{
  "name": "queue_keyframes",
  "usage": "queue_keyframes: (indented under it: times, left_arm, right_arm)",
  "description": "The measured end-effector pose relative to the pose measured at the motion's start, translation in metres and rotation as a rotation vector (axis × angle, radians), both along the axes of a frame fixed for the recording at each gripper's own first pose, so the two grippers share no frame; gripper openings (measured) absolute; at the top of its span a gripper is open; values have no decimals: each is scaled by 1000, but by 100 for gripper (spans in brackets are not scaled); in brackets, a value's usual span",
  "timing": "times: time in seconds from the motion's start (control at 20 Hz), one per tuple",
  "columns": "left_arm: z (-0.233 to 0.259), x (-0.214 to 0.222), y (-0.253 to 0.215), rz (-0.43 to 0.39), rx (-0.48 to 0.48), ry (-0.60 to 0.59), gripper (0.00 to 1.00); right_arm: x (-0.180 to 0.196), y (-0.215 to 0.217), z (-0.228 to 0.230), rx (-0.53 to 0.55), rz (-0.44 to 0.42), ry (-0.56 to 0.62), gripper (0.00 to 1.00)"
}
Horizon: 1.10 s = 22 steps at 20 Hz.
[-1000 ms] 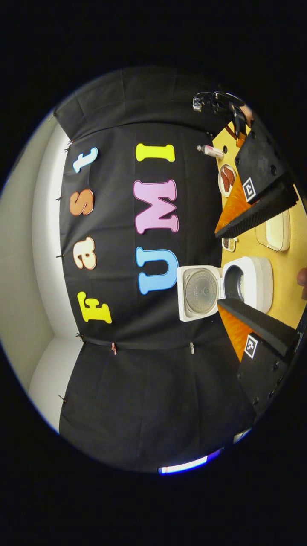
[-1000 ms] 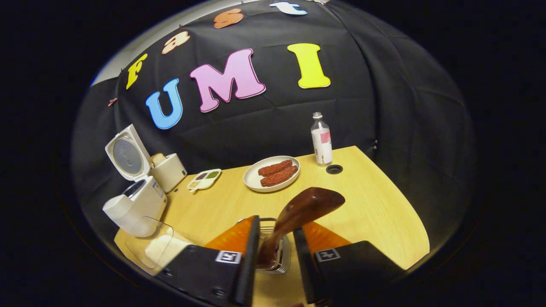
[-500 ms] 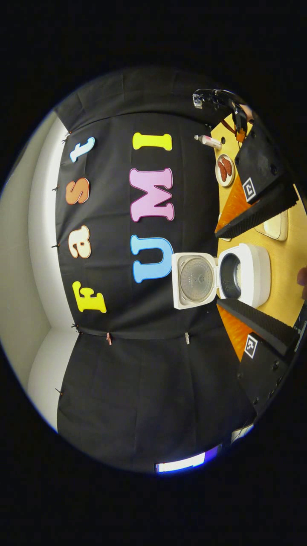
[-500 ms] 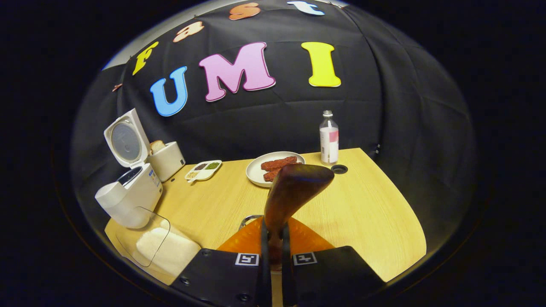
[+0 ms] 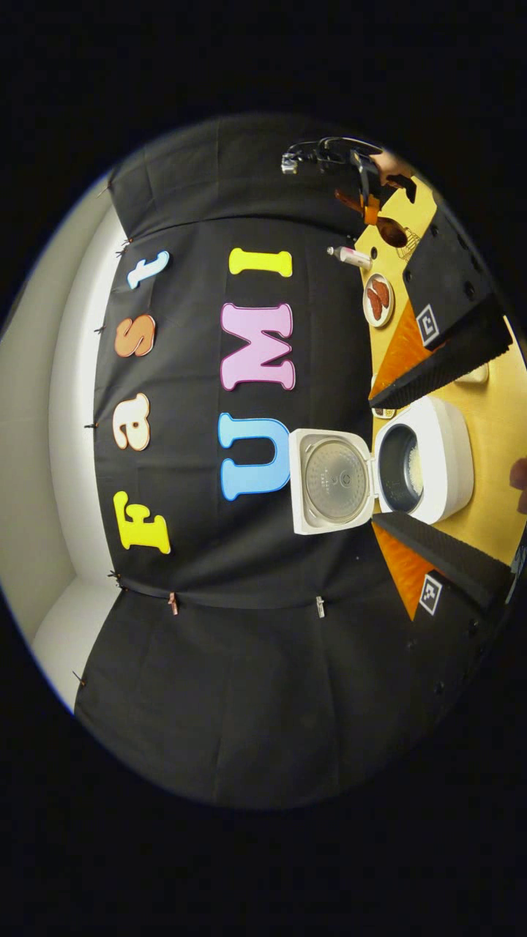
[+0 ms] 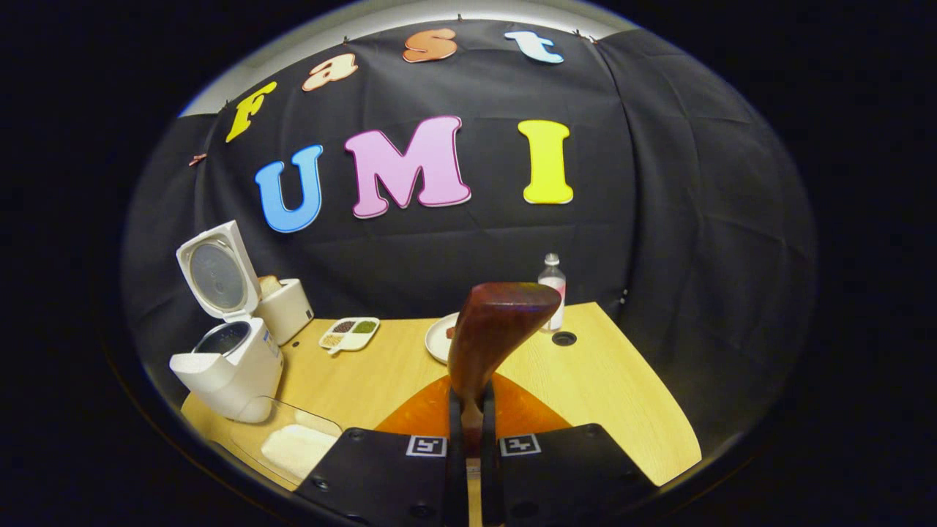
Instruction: Close the left gripper, press the button to open the rice cooker; take a wooden spoon from the chopstick holder with the right hand, scoop a spoonful of rice and pour it into the rice cooker, then put the wooden spoon back into the chopstick holder.
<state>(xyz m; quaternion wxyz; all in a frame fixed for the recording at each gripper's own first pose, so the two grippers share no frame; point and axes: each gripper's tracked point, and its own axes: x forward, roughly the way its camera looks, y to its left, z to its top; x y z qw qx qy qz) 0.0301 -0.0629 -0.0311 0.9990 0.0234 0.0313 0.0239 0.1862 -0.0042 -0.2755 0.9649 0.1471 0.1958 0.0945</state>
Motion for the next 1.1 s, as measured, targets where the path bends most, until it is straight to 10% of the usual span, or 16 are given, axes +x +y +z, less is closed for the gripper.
queue_keyframes:
  times: [0.45,1.1]
  left_arm:
    - [-3,15,57,-62,2,-12,98]
    - [-5,13,66,-113,8,-27,98]
  right_arm:
    - [-56,117,56,5,110,-42,12]
    - [-84,218,-49,-415,287,98,11]
